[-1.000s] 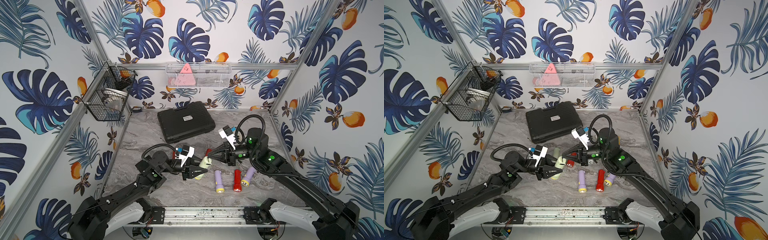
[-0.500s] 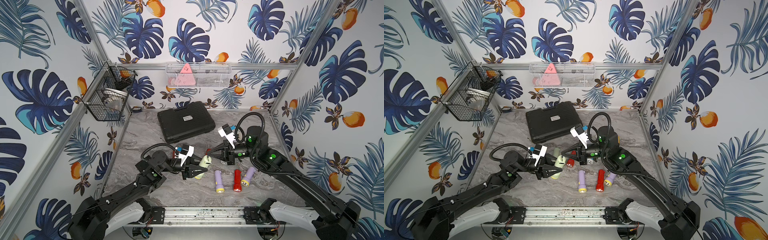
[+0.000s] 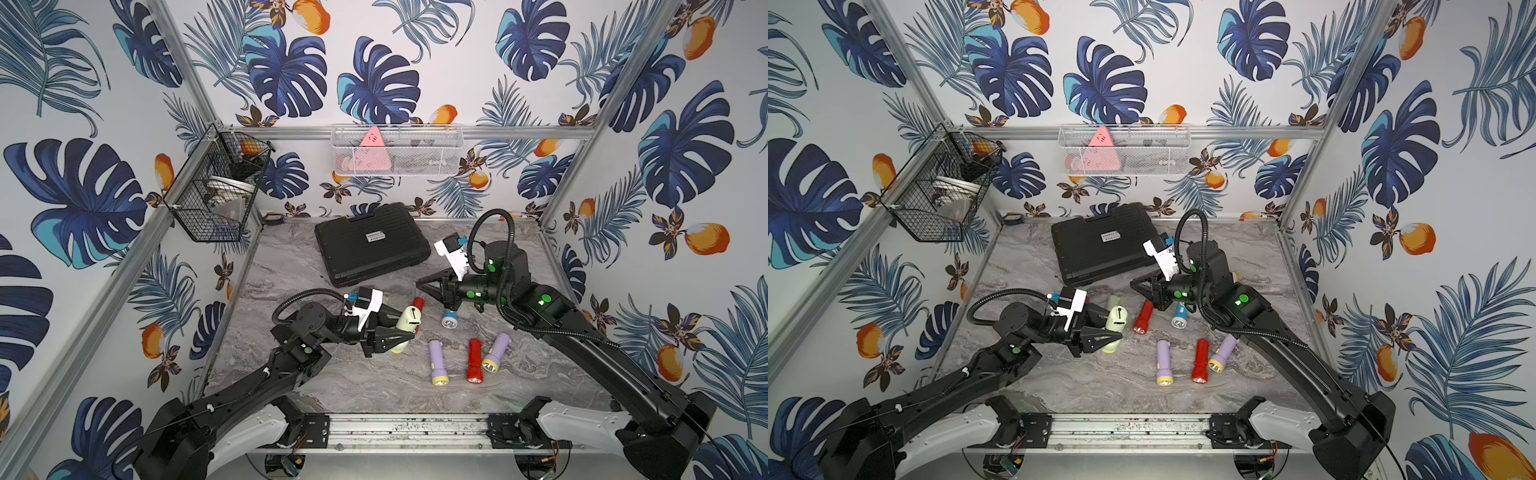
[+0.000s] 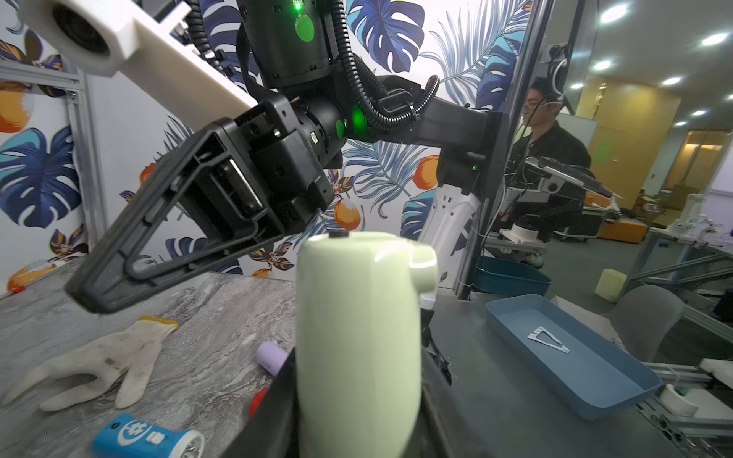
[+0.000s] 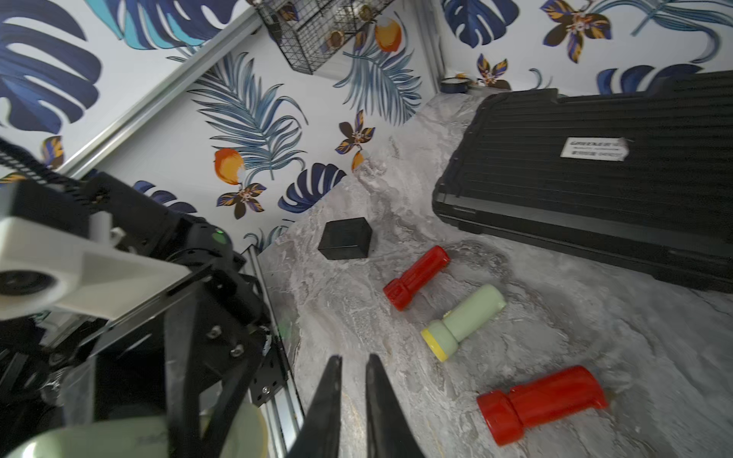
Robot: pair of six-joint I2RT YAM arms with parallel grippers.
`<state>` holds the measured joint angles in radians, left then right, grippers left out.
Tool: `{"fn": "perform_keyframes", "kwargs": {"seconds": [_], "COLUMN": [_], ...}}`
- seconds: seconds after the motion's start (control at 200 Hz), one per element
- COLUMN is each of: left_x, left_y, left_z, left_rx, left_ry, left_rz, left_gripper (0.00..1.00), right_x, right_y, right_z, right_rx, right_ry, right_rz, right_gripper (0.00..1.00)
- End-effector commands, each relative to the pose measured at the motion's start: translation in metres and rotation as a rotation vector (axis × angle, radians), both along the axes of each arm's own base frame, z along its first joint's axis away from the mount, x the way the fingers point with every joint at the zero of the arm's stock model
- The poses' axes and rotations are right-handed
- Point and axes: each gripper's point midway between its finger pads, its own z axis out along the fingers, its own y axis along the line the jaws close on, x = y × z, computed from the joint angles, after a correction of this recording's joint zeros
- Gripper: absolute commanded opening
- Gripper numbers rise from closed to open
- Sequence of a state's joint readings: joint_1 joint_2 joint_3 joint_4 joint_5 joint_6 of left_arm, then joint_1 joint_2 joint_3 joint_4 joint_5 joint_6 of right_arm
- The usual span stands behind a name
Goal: Close the plug at the bottom of the flashlight
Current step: Close the plug of the flashlight, then place the flashlight at the center of the board.
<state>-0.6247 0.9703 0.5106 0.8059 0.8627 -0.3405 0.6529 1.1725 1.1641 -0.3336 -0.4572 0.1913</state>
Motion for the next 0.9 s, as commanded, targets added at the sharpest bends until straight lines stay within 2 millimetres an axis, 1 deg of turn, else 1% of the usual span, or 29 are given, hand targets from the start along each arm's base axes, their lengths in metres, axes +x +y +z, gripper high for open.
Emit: {"fn": "perform_keyframes", "kwargs": {"seconds": [0.0,0.05,0.055,0.065,0.11,0.155,0.225,0.265,0.35,0.415,0.49,0.636,0.716,0.896], "left_x": [0.025,0.032,0.033,0.034,0.039,0.044,0.053,0.059,0.069,0.077,0.084,0.088,0.086,0.071], "left_y": [0.003,0.005,0.006,0.006,0.009,0.012,0.018,0.022,0.031,0.039,0.051,0.071,0.085,0.113], "left_z": [-0.013,-0.020,-0.021,-0.021,-0.025,-0.029,-0.036,-0.040,-0.050,-0.058,-0.069,-0.091,-0.105,-0.138], "left_rx": [0.085,0.125,0.127,0.130,0.138,0.144,0.169,0.192,0.236,0.275,0.324,0.438,0.498,0.588], "left_ry": [0.018,0.025,0.025,0.024,0.033,0.046,0.087,0.116,0.175,0.233,0.299,0.429,0.512,0.667], "left_rz": [0.177,0.235,0.241,0.252,0.293,0.334,0.404,0.449,0.532,0.605,0.693,0.819,0.889,1.000], "left_gripper": [0.00,0.00,0.00,0.00,0.00,0.00,0.00,0.00,0.00,0.00,0.00,0.00,0.00,0.00], "right_x": [0.028,0.038,0.039,0.040,0.045,0.049,0.053,0.055,0.056,0.056,0.055,0.056,0.057,0.060], "right_y": [-0.022,-0.032,-0.034,-0.037,-0.045,-0.052,-0.064,-0.071,-0.086,-0.096,-0.106,-0.121,-0.125,-0.133], "right_z": [-0.022,-0.026,-0.033,-0.039,-0.050,-0.056,-0.066,-0.070,-0.077,-0.079,-0.080,-0.082,-0.083,-0.089], "right_rx": [-0.097,-0.122,-0.134,-0.148,-0.179,-0.200,-0.225,-0.234,-0.245,-0.241,-0.228,-0.202,-0.188,-0.178], "right_ry": [0.001,-0.004,0.006,0.013,0.021,0.023,0.030,0.029,0.023,0.019,0.015,0.044,0.060,0.099], "right_rz": [-0.204,-0.286,-0.296,-0.310,-0.366,-0.410,-0.483,-0.520,-0.594,-0.649,-0.695,-0.754,-0.760,-0.775], "right_gripper": [0.31,0.37,0.37,0.37,0.39,0.47,0.56,0.64,0.87,1.00,1.00,1.00,1.00,1.00]}}
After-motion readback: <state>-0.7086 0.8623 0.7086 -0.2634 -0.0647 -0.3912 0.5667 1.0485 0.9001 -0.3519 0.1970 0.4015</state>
